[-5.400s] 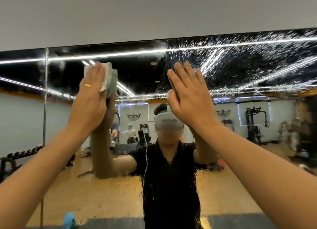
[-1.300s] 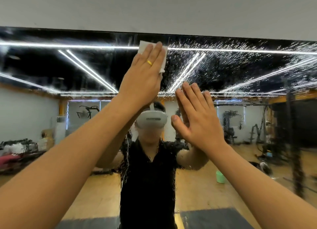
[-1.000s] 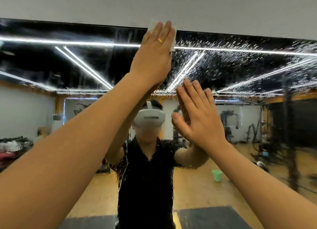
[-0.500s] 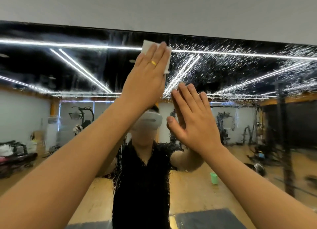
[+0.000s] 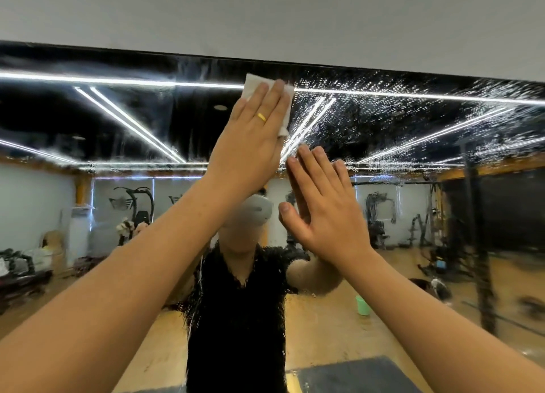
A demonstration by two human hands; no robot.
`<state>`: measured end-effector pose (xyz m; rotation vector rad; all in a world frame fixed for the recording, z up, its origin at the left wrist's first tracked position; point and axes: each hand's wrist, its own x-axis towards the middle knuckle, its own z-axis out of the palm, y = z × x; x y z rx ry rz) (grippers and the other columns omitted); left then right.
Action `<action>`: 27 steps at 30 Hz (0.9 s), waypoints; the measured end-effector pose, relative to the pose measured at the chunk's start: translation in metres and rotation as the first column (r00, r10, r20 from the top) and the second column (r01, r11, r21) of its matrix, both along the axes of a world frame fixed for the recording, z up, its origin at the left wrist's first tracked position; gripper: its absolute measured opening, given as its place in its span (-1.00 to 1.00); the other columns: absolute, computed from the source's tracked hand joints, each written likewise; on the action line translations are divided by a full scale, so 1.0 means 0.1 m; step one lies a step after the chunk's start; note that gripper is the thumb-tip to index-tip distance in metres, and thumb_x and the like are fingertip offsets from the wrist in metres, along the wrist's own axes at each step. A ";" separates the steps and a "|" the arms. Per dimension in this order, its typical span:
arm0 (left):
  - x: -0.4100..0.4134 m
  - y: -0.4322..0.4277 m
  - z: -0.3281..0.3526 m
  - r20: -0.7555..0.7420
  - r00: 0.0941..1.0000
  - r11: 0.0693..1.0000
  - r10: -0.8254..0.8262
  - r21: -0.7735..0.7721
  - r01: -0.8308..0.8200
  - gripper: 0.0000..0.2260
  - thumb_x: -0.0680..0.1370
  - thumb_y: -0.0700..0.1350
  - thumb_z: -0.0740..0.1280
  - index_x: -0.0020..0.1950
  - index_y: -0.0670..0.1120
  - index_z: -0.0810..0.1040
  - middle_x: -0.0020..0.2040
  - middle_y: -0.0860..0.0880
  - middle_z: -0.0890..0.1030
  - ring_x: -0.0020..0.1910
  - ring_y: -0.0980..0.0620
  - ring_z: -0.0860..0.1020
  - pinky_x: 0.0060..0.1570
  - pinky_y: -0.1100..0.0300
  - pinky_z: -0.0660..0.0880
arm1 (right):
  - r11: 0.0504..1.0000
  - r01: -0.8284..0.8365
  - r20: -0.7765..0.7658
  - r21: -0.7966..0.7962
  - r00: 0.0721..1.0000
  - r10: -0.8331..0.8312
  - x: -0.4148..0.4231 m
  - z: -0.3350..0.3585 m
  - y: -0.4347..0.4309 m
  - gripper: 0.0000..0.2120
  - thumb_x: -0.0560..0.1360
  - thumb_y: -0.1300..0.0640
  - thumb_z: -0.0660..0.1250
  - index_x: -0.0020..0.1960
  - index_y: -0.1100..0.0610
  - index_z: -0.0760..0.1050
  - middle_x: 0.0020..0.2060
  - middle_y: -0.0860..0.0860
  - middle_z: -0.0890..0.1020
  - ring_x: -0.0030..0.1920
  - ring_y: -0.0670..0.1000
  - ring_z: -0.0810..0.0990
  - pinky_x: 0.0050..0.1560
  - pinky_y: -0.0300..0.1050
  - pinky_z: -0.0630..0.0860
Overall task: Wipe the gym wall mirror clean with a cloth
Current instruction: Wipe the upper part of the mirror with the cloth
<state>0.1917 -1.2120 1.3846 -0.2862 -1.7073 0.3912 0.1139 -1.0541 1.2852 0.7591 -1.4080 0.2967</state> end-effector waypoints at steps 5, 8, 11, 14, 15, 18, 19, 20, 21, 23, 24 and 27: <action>0.01 0.02 0.00 0.027 1.000 1.000 0.000 -0.008 0.000 -0.42 0.68 0.02 -0.05 0.68 -0.18 0.13 0.68 -0.16 0.13 0.66 -0.15 0.07 0.60 -0.05 -0.06 | 1.000 0.000 -0.002 -0.003 1.000 0.000 -0.02 -0.01 0.01 -0.35 0.65 -0.18 0.15 0.63 0.14 0.23 0.64 0.09 0.20 0.66 0.10 0.07 0.60 0.26 0.08; 0.00 0.12 0.20 0.056 0.998 1.000 0.013 -0.006 -0.013 -0.45 0.73 -0.01 0.00 0.70 -0.15 0.03 0.70 -0.14 0.04 0.68 -0.13 -0.01 0.61 -0.04 -0.11 | 1.000 -0.003 -0.010 -0.003 1.000 0.003 -0.01 -0.01 0.00 -0.35 0.64 -0.18 0.16 0.62 0.15 0.26 0.63 0.10 0.21 0.66 0.10 0.08 0.60 0.27 0.08; -0.02 0.27 0.44 0.079 0.996 0.999 0.045 0.020 -0.047 -0.46 0.75 -0.03 0.00 0.71 -0.11 -0.06 0.71 -0.10 -0.07 0.68 -0.09 -0.11 0.61 -0.02 -0.17 | 1.000 -0.008 -0.002 0.005 1.000 0.008 -0.01 0.00 0.01 -0.35 0.65 -0.18 0.14 0.63 0.15 0.25 0.63 0.11 0.21 0.66 0.11 0.07 0.62 0.25 0.04; -0.04 0.33 0.55 0.090 0.995 0.999 0.035 0.024 -0.037 -0.47 0.75 -0.05 -0.02 0.71 -0.11 -0.07 0.71 -0.09 -0.08 0.68 -0.07 -0.12 0.61 -0.02 -0.19 | 1.000 -0.010 0.001 0.003 1.000 0.010 -0.01 -0.01 0.01 -0.35 0.65 -0.18 0.14 0.63 0.14 0.25 0.63 0.10 0.21 0.66 0.11 0.07 0.62 0.25 0.03; -0.04 0.33 0.56 0.092 0.995 0.999 0.035 0.020 -0.037 -0.47 0.75 -0.05 -0.02 0.71 -0.11 -0.07 0.71 -0.09 -0.08 0.68 -0.07 -0.12 0.61 -0.02 -0.18 | 1.000 -0.011 0.000 0.003 1.000 0.011 -0.02 0.00 0.01 -0.35 0.65 -0.18 0.15 0.63 0.14 0.25 0.63 0.10 0.21 0.66 0.11 0.07 0.62 0.24 0.04; -0.01 0.29 0.55 0.103 0.994 0.999 0.043 0.010 -0.044 -0.46 0.75 -0.05 0.01 0.70 -0.12 -0.08 0.71 -0.09 -0.08 0.68 -0.08 -0.12 0.62 -0.03 -0.17 | 1.000 -0.013 -0.003 0.004 1.000 0.013 -0.02 0.01 0.01 -0.35 0.64 -0.17 0.16 0.62 0.15 0.25 0.63 0.10 0.22 0.66 0.11 0.08 0.62 0.24 0.04; 0.00 0.27 0.53 0.110 0.993 0.999 0.043 0.007 -0.044 -0.45 0.75 -0.04 0.02 0.70 -0.12 -0.08 0.71 -0.09 -0.09 0.68 -0.08 -0.12 0.62 -0.03 -0.16 | 1.000 -0.011 -0.001 0.005 1.000 0.011 -0.02 0.01 0.01 -0.35 0.64 -0.17 0.16 0.63 0.15 0.25 0.63 0.11 0.21 0.66 0.11 0.08 0.62 0.25 0.04; 0.01 0.26 0.50 0.111 0.993 0.999 0.045 0.003 -0.045 -0.45 0.75 -0.04 0.02 0.70 -0.12 -0.07 0.71 -0.10 -0.08 0.68 -0.09 -0.11 0.62 -0.04 -0.15 | 1.000 -0.007 0.002 0.005 1.000 0.007 -0.02 0.01 0.01 -0.35 0.64 -0.17 0.16 0.63 0.15 0.24 0.63 0.11 0.20 0.66 0.11 0.08 0.62 0.25 0.04; 0.03 0.25 0.47 0.110 0.993 0.999 0.046 -0.001 -0.046 -0.45 0.75 -0.03 0.03 0.70 -0.12 -0.07 0.71 -0.10 -0.08 0.68 -0.09 -0.11 0.62 -0.05 -0.14 | 1.000 -0.002 0.003 0.006 1.000 0.002 -0.01 0.01 0.01 -0.35 0.65 -0.17 0.16 0.63 0.14 0.24 0.64 0.11 0.20 0.66 0.11 0.07 0.62 0.25 0.03; 0.04 0.22 0.41 0.112 0.993 0.999 0.049 -0.006 -0.048 -0.45 0.75 -0.02 0.03 0.70 -0.13 -0.06 0.71 -0.11 -0.07 0.68 -0.10 -0.10 0.62 -0.05 -0.13 | 1.000 -0.001 0.005 0.013 1.000 0.001 -0.01 0.01 0.02 -0.35 0.65 -0.17 0.16 0.63 0.14 0.24 0.64 0.10 0.20 0.66 0.11 0.07 0.63 0.24 0.02; 0.04 0.21 0.38 0.113 0.992 0.999 0.049 -0.006 -0.048 -0.44 0.75 -0.02 0.04 0.70 -0.14 -0.06 0.71 -0.11 -0.07 0.68 -0.10 -0.10 0.62 -0.05 -0.13 | 1.000 -0.004 0.008 0.020 1.000 0.004 0.00 0.01 0.03 -0.35 0.65 -0.18 0.16 0.63 0.14 0.24 0.64 0.10 0.20 0.66 0.10 0.07 0.63 0.23 -0.01; 0.04 0.19 0.31 0.111 0.993 0.999 0.050 -0.003 -0.050 -0.43 0.74 -0.02 0.06 0.70 -0.15 -0.05 0.70 -0.13 -0.05 0.68 -0.11 -0.09 0.63 -0.05 -0.15 | 0.998 0.013 0.015 0.067 1.000 -0.014 0.03 0.02 0.12 -0.36 0.65 -0.19 0.13 0.63 0.12 0.25 0.64 0.07 0.20 0.66 0.07 0.07 0.64 0.22 -0.13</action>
